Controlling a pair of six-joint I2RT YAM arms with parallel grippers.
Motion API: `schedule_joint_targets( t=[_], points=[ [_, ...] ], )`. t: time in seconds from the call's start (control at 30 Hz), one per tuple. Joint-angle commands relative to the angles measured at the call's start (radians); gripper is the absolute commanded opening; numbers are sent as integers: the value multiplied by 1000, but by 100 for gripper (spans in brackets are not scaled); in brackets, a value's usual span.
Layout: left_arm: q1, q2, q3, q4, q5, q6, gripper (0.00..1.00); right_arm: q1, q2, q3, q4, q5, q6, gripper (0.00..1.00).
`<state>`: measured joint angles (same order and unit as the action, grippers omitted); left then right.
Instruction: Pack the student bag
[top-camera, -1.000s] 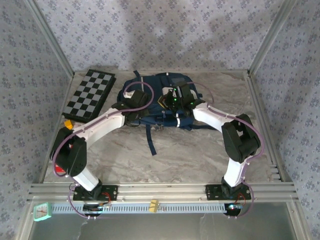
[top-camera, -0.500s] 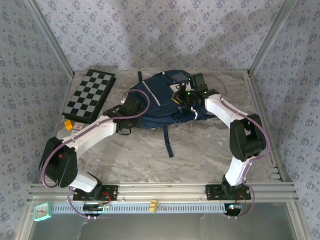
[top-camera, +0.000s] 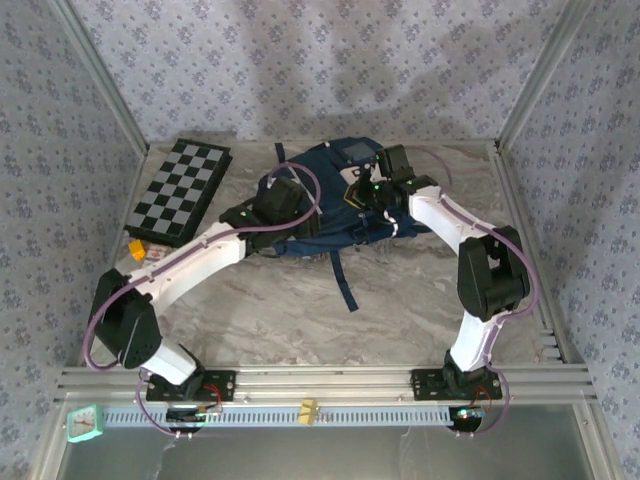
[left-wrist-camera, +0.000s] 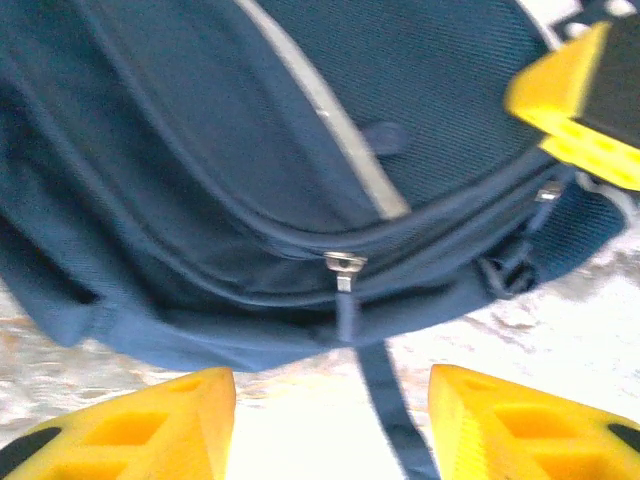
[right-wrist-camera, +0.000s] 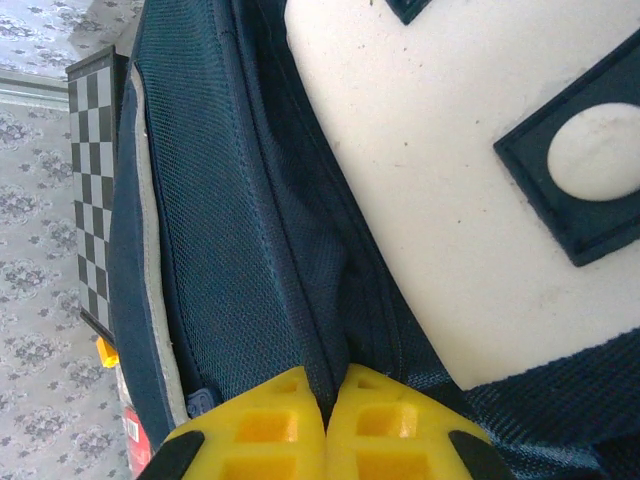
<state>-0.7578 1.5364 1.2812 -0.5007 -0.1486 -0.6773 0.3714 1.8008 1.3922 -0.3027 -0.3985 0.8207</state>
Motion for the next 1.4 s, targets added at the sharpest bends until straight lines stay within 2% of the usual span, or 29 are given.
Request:
schedule_joint_targets(
  t=[0.0, 0.1, 0.27, 0.53, 0.77, 0.9, 1.1, 1.2, 1.37],
  points=[
    [-21, 88, 55, -50, -47, -66, 54, 21, -14, 27, 47, -31, 13, 0],
    [-25, 138, 66, -25, -43, -48, 53, 23, -11, 25, 62, -31, 22, 0],
    [-29, 208, 121, -35, -109, -5, 50, 26, -4, 31, 62, -33, 30, 0],
    [-25, 280, 196, -57, -195, 35, 37, 29, 1, 36, 63, -34, 34, 0],
    [-15, 312, 229, -43, -216, 56, 25, 41, 3, 37, 72, -36, 39, 0],
    [-14, 302, 233, -23, -223, 86, 19, 44, 5, 40, 59, -33, 32, 0],
    [-13, 266, 212, -38, -241, 135, 1, 32, -2, 36, 39, -29, 7, 0],
    [-2, 225, 168, -60, -274, 149, 0, 13, -18, 37, 12, -26, -23, 0],
    [53, 98, 17, -36, -237, 205, 0, -20, -40, 47, -81, -48, -122, 0]
  ],
)
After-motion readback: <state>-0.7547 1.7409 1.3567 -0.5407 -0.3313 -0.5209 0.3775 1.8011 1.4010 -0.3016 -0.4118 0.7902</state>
